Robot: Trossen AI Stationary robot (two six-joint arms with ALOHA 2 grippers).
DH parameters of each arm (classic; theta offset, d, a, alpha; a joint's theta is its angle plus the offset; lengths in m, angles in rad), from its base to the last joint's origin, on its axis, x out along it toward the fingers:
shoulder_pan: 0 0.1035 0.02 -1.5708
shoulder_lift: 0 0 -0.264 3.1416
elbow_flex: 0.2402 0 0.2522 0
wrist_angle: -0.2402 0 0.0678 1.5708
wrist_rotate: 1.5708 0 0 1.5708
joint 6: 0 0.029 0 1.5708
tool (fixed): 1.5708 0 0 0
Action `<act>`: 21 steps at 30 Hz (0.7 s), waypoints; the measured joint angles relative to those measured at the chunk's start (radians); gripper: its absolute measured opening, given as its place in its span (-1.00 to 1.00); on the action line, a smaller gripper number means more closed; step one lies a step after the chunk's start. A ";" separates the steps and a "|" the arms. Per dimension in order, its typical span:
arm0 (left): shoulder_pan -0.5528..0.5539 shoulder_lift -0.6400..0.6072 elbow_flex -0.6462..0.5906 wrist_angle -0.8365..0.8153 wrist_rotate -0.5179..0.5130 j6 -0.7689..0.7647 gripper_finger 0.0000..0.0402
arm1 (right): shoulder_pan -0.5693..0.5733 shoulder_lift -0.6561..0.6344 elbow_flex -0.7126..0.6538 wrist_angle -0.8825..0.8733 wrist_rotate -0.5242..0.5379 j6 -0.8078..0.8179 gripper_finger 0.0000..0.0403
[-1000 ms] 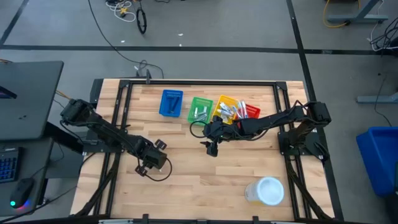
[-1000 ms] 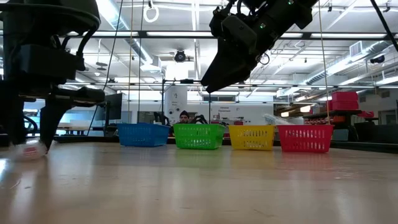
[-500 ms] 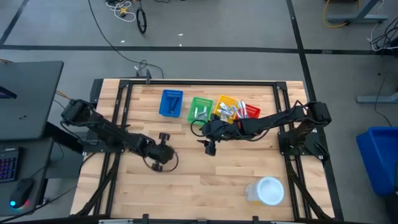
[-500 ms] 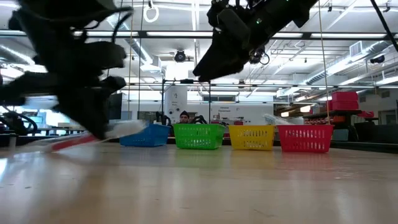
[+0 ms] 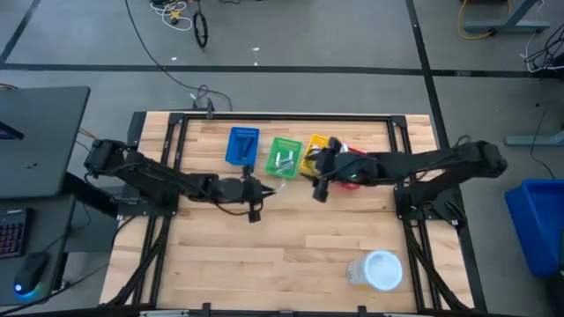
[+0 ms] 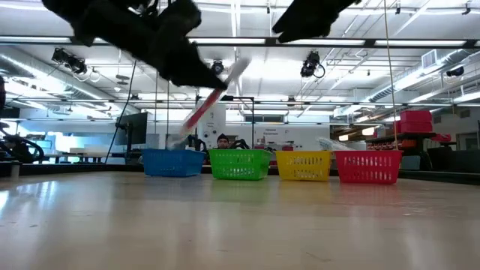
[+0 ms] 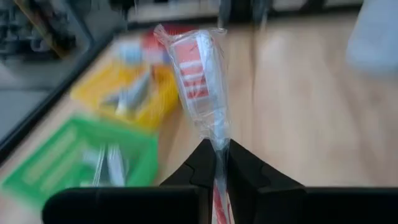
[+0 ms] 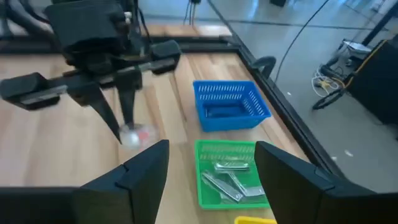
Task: Pick & Place Travel size toiletries
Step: Put the red toothbrush into the red bin
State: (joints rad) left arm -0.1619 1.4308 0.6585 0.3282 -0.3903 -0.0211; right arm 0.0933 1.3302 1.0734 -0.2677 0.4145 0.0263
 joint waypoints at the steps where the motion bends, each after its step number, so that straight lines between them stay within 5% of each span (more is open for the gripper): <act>1: 0.017 0.000 0.001 0.057 0.023 0.011 -0.86 | 0.000 -0.026 -0.012 -0.003 -0.011 0.015 0.23; 7: 0.112 0.003 0.001 0.247 0.222 0.007 -0.87 | -0.011 -0.028 -0.232 0.270 -0.165 0.051 0.15; 11: 0.134 0.003 0.001 0.253 0.217 -0.002 -0.85 | -0.039 -0.003 -0.363 0.584 -0.168 0.043 0.12; 14: 0.135 0.004 0.001 0.283 0.170 -0.003 -0.86 | -0.072 0.028 -0.412 0.750 -0.284 0.066 0.14; 21: 0.134 0.004 0.000 0.312 0.122 0.008 -0.85 | -0.105 0.124 -0.411 0.897 -0.414 0.140 0.30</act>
State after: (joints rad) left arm -0.0280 1.4351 0.6589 0.6398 -0.2681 -0.0128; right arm -0.0114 1.4542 0.6626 0.6298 0.0007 0.1665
